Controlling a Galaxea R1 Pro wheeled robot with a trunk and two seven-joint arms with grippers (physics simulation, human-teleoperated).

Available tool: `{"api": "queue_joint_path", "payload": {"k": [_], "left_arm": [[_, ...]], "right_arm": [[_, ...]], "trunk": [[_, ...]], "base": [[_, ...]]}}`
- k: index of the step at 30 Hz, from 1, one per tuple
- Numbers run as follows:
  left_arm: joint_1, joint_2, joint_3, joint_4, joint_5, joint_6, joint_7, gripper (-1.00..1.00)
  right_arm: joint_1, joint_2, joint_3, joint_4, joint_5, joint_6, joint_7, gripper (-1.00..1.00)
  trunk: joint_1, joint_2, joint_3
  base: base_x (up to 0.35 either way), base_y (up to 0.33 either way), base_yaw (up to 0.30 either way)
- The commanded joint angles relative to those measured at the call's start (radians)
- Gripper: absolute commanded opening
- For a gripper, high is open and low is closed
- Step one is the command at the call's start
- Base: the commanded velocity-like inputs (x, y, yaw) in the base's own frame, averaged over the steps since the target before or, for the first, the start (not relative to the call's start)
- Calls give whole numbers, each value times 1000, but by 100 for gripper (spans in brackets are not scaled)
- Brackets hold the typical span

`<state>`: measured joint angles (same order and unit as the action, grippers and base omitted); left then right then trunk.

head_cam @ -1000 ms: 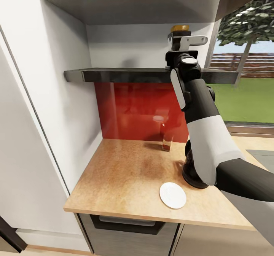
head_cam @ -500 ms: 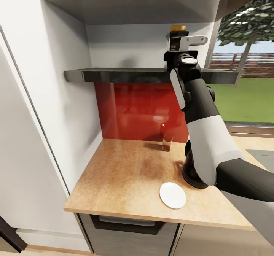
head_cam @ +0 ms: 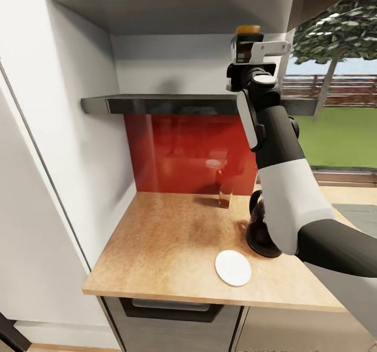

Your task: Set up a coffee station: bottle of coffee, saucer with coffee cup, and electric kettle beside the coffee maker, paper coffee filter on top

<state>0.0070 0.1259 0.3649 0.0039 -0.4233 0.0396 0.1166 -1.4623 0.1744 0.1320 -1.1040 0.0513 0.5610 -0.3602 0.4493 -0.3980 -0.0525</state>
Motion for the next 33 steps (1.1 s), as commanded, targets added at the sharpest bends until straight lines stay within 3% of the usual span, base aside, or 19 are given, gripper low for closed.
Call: {"api": "queue_joint_path", "payload": {"k": [1,9,27,33], "left_arm": [[-1,0,8,0,-11,1,3,100],[-1,0,5,0,-11,2,3,100],[11,0,5,0,-11,8,3,100],[11,0,6,0,-11,9,3,100]], "right_arm": [[-1,0,1,0,5,7,-2,-100],[-1,0,1,1,7,7,-2,-100],[1,0,1,1,7,7,-2,-100],[18,0,0,3,8,7,-3,-100]], "trunk": [[1,-2,-1],[1,-2,7],[1,-2,26],[1,-2,27]], "base": [[0,0,-228],[112,-133,-230],[55,-258,-230],[1,-272,-44]]}}
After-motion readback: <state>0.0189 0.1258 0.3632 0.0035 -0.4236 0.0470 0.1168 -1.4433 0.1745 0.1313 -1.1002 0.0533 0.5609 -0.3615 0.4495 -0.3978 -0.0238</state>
